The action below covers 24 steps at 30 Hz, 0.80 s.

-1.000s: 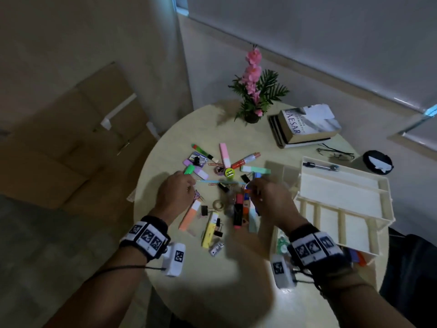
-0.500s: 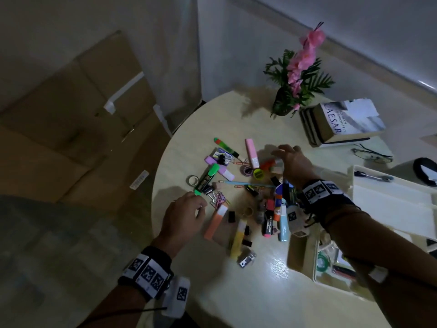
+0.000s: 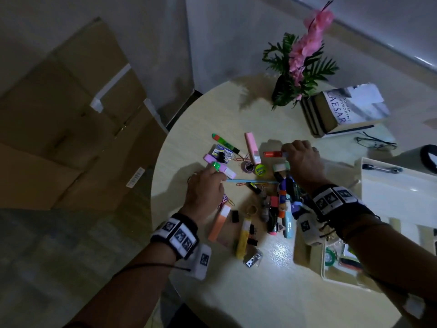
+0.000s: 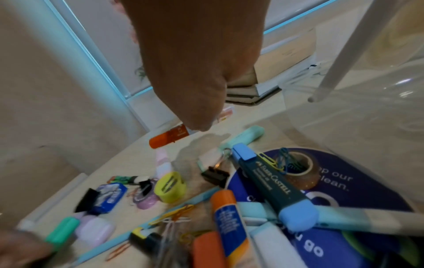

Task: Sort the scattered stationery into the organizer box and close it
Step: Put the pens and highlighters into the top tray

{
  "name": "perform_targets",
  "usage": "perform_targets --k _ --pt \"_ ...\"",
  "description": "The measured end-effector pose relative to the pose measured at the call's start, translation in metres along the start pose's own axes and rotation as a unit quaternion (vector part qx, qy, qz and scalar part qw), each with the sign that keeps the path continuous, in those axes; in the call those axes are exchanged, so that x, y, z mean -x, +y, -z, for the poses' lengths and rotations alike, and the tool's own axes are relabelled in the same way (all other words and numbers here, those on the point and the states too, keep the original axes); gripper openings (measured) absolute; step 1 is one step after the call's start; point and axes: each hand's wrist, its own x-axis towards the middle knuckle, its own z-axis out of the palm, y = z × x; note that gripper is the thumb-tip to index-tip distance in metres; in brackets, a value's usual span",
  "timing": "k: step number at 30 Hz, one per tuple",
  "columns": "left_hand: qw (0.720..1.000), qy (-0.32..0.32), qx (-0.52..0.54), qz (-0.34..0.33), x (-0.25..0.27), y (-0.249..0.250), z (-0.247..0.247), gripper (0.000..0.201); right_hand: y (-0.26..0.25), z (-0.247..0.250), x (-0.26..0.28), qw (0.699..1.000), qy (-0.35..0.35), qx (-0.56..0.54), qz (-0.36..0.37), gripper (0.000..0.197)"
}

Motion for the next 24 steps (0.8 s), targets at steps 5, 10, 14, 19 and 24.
perform_targets --k 5,10,14,19,24 --pt "0.995 -0.054 -0.061 -0.055 -0.023 0.016 -0.012 0.02 -0.006 0.015 0.042 0.985 0.058 -0.162 0.01 0.016" --pt "0.984 -0.086 -0.109 -0.114 -0.036 0.032 -0.014 0.02 -0.005 0.02 0.099 0.974 0.054 -0.217 -0.032 0.02" --pt "0.97 -0.098 -0.173 -0.142 -0.043 0.051 -0.006 0.025 -0.009 0.032 0.135 0.95 0.069 -0.302 -0.045 0.015" --pt "0.964 -0.112 -0.2 -0.136 -0.047 0.059 -0.007 0.022 -0.01 0.038 0.169 0.934 0.044 -0.345 -0.085 0.017" --pt "0.962 -0.116 -0.192 -0.154 -0.049 0.059 -0.002 0.022 -0.003 0.049 0.194 0.926 0.064 -0.359 -0.101 0.026"
